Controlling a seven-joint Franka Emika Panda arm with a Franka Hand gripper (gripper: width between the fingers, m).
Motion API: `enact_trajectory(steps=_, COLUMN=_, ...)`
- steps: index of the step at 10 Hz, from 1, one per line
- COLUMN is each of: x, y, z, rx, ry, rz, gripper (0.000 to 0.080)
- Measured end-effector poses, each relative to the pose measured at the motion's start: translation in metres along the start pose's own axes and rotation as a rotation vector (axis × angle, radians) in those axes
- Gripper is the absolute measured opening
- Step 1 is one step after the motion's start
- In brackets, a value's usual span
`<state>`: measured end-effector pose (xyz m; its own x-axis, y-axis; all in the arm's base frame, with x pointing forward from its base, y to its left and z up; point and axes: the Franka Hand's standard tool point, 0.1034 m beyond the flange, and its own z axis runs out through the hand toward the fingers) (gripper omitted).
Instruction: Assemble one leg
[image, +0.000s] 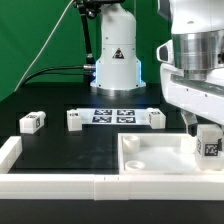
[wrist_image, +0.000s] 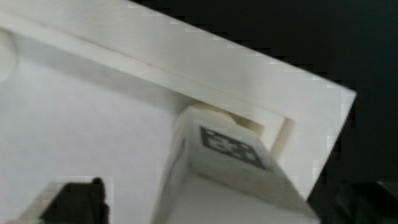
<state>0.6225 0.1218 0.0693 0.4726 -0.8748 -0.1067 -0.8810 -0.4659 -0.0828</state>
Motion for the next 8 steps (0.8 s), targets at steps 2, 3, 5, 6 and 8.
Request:
enact_trajectory(steps=2, x=-0.0032, y=-0.0005, z=0.0013, rx=-0.005, ry=0.002, rz=-0.255, gripper=0.0649)
enact_trajectory(steps=3, x=-0.0028, y=-0.0005, z=0.0025, rx=-0.008, ry=0.003, rz=-0.411, gripper=0.0649)
enact_trajectory(steps=5, x=0.0003, y=0.0017, z=0.003, rx=-0.021, ry=0.001, rz=-0.677, gripper=0.0649)
enact_trajectory(steps=6, x=0.0015, y=0.0019, z=0.0015, rx=-0.041, ry=0.003, rz=-0.83, gripper=0.0649)
enact_trajectory(steps=8, x=0.0034, y=0.0017, z=0.0, rx=-0.061, ry=0.015, rz=-1.026, gripper=0.0649)
